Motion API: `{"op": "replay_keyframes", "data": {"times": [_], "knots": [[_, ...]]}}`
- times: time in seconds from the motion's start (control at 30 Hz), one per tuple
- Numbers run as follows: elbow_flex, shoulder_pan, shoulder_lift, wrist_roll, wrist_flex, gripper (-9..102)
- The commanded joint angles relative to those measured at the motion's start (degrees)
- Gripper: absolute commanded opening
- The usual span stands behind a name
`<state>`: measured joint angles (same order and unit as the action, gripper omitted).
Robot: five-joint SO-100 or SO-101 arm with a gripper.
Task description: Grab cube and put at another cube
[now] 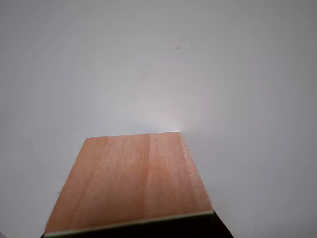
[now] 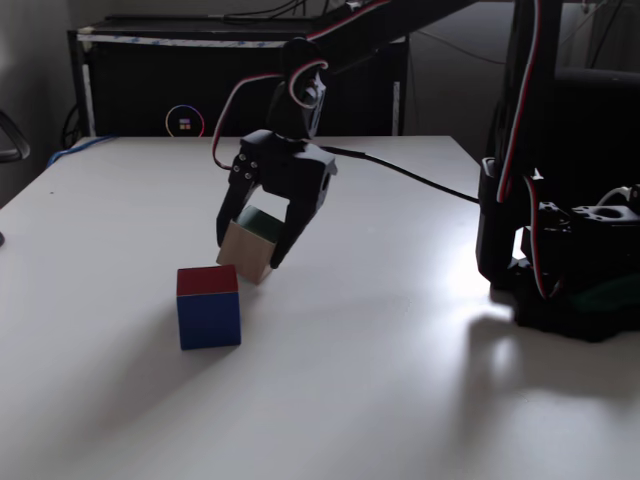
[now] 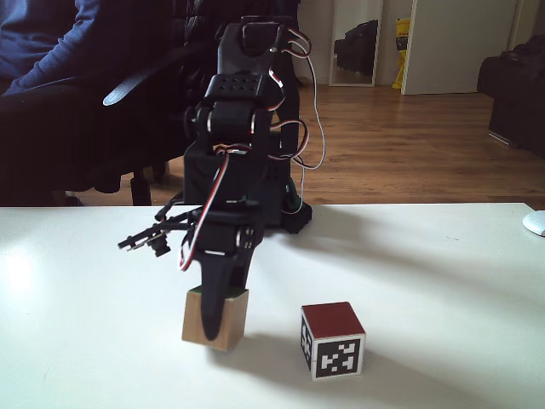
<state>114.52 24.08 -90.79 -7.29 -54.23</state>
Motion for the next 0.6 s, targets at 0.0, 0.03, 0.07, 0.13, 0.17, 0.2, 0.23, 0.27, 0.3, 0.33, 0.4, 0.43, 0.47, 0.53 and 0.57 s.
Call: {"op": "replay_keyframes", "data": {"times": [0.0, 0.03, 0.07, 0.13, 0.17, 0.2, 0.23, 0.27, 0.3, 0.33, 0.4, 0.43, 0.47, 0.53, 0.57], "knots": [[2.29, -1.85, -5.54, 0.0, -0.44, 12], [3.34, -2.37, -7.56, -0.18, -0.44, 12], [4.22, -2.99, -9.58, -0.35, -0.53, 12], [4.92, -4.31, -12.92, -0.97, -1.76, 13], [4.92, -5.19, -14.15, -1.32, -2.55, 13], [4.57, -5.98, -15.29, -1.85, -3.43, 13], [4.13, -6.77, -16.08, -2.37, -4.31, 13], [3.6, -7.73, -16.7, -2.81, -5.1, 13], [2.9, -8.7, -17.05, -3.34, -5.98, 13], [2.2, -9.84, -17.4, -3.78, -6.77, 13], [1.14, -11.78, -17.93, -5.01, -7.91, 13], [0.53, -12.74, -18.11, -5.54, -8.61, 13], [0.18, -13.71, -18.37, -6.15, -9.14, 13], [-0.62, -15.29, -19.07, -7.38, -10.02, 13], [-0.79, -16.0, -19.51, -7.91, -10.11, 13]]}}
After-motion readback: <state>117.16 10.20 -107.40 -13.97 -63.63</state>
